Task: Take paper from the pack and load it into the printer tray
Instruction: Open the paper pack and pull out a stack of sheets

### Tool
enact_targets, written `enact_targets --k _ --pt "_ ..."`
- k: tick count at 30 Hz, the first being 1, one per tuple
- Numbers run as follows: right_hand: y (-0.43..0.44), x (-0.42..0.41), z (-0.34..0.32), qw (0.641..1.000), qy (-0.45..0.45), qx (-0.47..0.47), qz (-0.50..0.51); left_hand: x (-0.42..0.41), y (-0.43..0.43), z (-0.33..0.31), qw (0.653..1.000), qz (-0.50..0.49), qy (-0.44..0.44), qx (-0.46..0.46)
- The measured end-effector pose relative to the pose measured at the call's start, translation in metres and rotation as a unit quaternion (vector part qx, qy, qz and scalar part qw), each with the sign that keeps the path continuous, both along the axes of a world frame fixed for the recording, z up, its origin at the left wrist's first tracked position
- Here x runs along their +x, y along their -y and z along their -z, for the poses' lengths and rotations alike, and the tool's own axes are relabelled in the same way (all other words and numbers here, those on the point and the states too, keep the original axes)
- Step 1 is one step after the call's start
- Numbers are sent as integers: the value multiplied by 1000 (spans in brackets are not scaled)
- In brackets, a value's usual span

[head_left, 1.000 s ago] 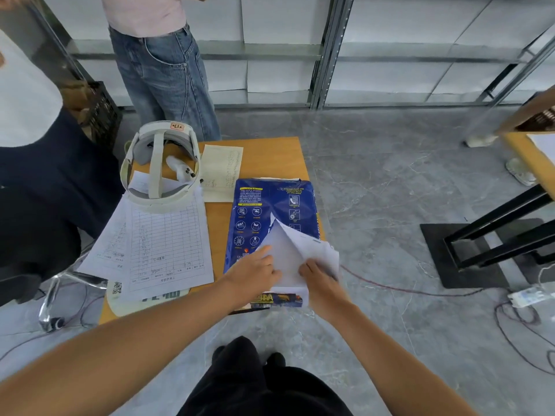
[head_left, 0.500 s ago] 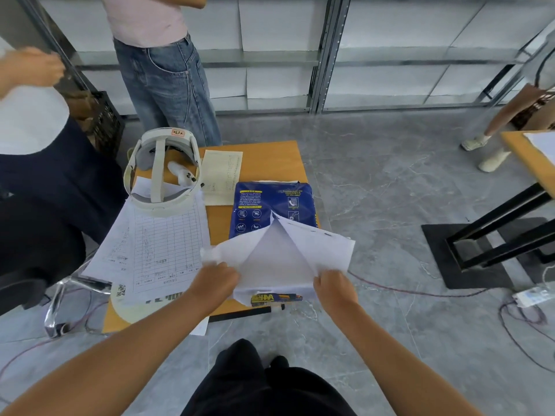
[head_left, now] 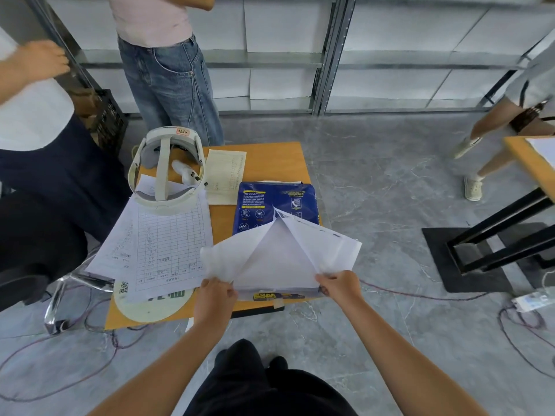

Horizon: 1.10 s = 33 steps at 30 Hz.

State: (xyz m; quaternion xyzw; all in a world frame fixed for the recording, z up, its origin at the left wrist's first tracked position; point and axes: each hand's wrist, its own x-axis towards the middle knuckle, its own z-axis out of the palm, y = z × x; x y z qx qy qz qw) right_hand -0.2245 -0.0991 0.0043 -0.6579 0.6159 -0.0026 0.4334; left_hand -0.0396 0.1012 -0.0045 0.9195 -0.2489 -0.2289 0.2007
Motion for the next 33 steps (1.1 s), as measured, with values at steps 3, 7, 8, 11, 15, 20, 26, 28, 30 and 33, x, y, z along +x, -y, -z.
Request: enact_targets --k 3,7,8,11,15,20,26,28,30,33 --pt "-3 0 -1 1000 10 10 12 -14 10 0 996 -78 -36 -15" --pt "-7 2 -1 1000 15 2 3 -19 27 -5 950 -254 -158 -89" --pt "-8 2 -1 1000 14 -6 2 -20 29 -8 944 -271 -166 -89" --pt "-10 2 -2 999 4 -34 -6 -15 32 -14 927 -316 -180 -94" --pt "-9 2 -1 1000 20 -2 -8 -1 25 -12 913 -336 -211 -98" --pt "-7 6 -1 995 43 87 36 13 27 -6 907 -344 -231 -74" --pt "-8 1 -2 989 76 96 87 11 27 -1 906 -339 -235 -88" --pt "-8 -1 -4 990 78 90 81 10 20 -2 904 -322 -260 -107" --pt "-10 -6 -8 992 67 91 58 14 9 -5 903 -290 -296 -112" --pt "-18 -21 -11 994 25 111 3 23 -12 -12 886 -210 -402 -91"
